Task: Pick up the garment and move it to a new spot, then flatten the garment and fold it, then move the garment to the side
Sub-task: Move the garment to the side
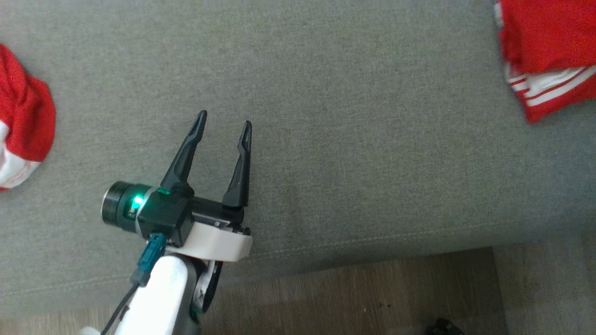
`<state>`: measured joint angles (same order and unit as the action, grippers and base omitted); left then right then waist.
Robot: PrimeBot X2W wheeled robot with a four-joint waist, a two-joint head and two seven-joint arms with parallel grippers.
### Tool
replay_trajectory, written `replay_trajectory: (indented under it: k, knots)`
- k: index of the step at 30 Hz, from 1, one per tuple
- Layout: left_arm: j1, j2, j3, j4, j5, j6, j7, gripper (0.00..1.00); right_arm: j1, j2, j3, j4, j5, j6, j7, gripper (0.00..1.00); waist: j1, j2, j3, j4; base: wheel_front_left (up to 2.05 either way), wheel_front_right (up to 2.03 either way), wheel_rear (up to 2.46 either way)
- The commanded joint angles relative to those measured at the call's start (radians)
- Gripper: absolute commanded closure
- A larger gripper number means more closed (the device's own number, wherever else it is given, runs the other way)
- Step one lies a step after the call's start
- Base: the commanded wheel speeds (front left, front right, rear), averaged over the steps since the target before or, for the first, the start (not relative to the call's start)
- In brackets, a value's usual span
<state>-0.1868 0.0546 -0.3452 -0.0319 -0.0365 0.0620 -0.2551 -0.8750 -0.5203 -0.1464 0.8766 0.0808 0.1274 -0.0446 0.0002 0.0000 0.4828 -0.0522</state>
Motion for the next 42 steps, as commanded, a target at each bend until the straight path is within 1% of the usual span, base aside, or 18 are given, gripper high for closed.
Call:
replay_trajectory:
  k: [1,4,10,11,12,14,17,20,22,27,30,32,34,36,39,42]
  knots:
    - [-0.018,-0.003,0.031,-0.038,0.007,-0.004,-0.007,0.00,-0.011,-0.032,-0.008,-0.050,-0.026,0.003,0.002,1.00,-0.0002,0.0000,0.022,-0.006,0.00,0.00,0.00]
    - [-0.030,-0.003,0.032,-0.039,0.012,-0.011,-0.007,0.00,-0.005,-0.029,-0.073,-0.110,-0.072,0.003,0.018,1.00,-0.0002,0.0000,0.047,-0.005,0.00,0.00,0.00]
    - [-0.047,-0.003,0.029,-0.028,0.014,-0.021,-0.007,0.00,0.016,0.011,-0.197,-0.225,-0.171,0.003,0.059,1.00,-0.0002,0.0000,0.071,0.003,0.00,0.00,0.00]
    - [-0.049,-0.003,0.030,-0.027,0.012,-0.021,-0.007,0.00,0.022,0.020,-0.216,-0.244,-0.195,0.003,0.064,0.69,-0.0002,0.0000,0.069,0.008,0.00,0.00,0.00]
    - [-0.050,-0.003,0.030,-0.026,0.011,-0.019,-0.007,0.00,0.030,0.028,-0.233,-0.266,-0.222,0.003,0.063,0.00,-0.0002,0.0000,0.065,0.014,0.00,0.00,0.00]
    - [-0.050,-0.004,0.030,-0.025,0.007,-0.017,-0.007,0.00,0.047,0.046,-0.262,-0.314,-0.290,0.003,0.043,0.00,-0.0002,0.0000,0.053,0.027,0.00,0.00,0.00]
    - [-0.044,-0.004,0.029,-0.021,0.001,-0.010,-0.007,0.00,0.072,0.100,-0.286,-0.369,-0.365,0.003,0.002,0.00,-0.0002,0.0000,0.021,0.050,0.00,0.00,0.00]
    - [-0.026,-0.004,0.033,-0.013,-0.010,-0.001,-0.007,0.00,0.112,0.183,-0.281,-0.394,-0.386,0.003,-0.044,0.00,-0.0002,0.0000,-0.030,0.077,0.00,0.00,0.00]
    - [-0.010,-0.004,0.036,-0.009,-0.020,0.007,-0.007,0.00,0.150,0.236,-0.256,-0.398,-0.377,0.003,-0.083,0.00,-0.0002,0.0000,-0.068,0.094,0.00,0.00,0.00]
    - [0.033,-0.004,0.060,0.006,-0.061,0.019,-0.007,0.00,0.252,0.339,-0.149,-0.354,-0.283,0.003,-0.168,0.00,-0.0002,0.0000,-0.163,0.125,0.00,0.00,0.00]
    - [0.056,-0.004,0.081,0.017,-0.084,0.022,-0.007,0.00,0.305,0.378,-0.068,-0.322,-0.187,0.003,-0.196,0.00,-0.0002,0.0000,-0.216,0.137,0.00,0.00,0.00]
    - [0.073,-0.004,0.093,0.025,-0.096,0.024,-0.007,0.00,0.342,0.390,-0.008,-0.320,-0.133,0.003,-0.208,0.00,-0.0002,0.0000,-0.252,0.142,0.00,0.00,0.00]
    - [0.091,-0.004,0.105,0.033,-0.108,0.026,-0.007,0.00,0.383,0.402,0.053,-0.338,-0.078,0.003,-0.214,0.00,-0.0002,0.0000,-0.285,0.142,0.00,0.00,0.00]
    - [0.106,-0.004,0.117,0.038,-0.109,0.025,-0.007,0.00,0.424,0.407,0.105,-0.391,-0.027,0.003,-0.216,0.00,-0.0002,0.0000,-0.319,0.141,0.00,0.00,0.00]
    - [0.130,-0.004,0.136,0.040,-0.111,0.027,-0.007,0.00,0.501,0.412,0.154,-0.471,0.040,0.003,-0.217,0.00,-0.0002,0.0000,-0.364,0.136,0.00,0.00,0.00]
    - [0.155,-0.004,0.148,0.038,-0.108,0.026,-0.007,0.00,0.582,0.415,0.189,-0.511,0.065,0.003,-0.217,0.00,-0.0002,0.0000,-0.411,0.136,0.00,0.00,0.00]
